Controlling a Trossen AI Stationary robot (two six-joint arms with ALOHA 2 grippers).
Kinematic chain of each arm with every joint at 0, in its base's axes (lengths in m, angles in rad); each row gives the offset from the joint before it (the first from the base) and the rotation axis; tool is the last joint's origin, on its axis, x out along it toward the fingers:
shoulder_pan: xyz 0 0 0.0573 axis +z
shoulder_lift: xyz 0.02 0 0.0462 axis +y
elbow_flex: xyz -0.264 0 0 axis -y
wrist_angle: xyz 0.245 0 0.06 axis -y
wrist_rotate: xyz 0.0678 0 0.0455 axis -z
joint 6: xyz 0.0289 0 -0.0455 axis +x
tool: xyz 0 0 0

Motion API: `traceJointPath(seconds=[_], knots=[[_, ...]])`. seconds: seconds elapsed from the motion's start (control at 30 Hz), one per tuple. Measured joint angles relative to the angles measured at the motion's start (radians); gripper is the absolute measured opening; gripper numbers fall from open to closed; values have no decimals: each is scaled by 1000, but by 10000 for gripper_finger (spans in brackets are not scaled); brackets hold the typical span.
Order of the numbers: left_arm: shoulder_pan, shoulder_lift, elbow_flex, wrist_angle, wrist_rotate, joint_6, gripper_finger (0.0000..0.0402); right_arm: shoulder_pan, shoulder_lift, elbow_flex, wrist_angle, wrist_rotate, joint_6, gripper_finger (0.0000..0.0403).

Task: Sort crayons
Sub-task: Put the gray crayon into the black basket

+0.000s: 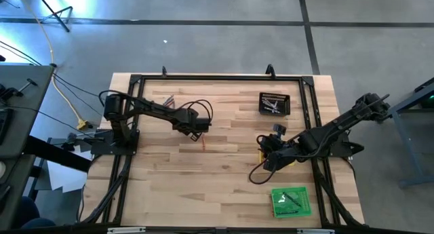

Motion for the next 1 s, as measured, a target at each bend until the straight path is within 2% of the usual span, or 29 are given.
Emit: traceJointPath(seconds=[0.4,0.5,0.7,1.0], knots=[[40,20,1,11,102,-15,88,1,0,0,-1,-1,3,129],[45,19,1,11,125,6,72,1,0,0,-1,-2,3,129],[46,15,10,-32,139,29,10,1,0,0,-1,-4,3,129],[58,-72,6,-99,156,56,0,1,0,0,-39,-8,20,129]])
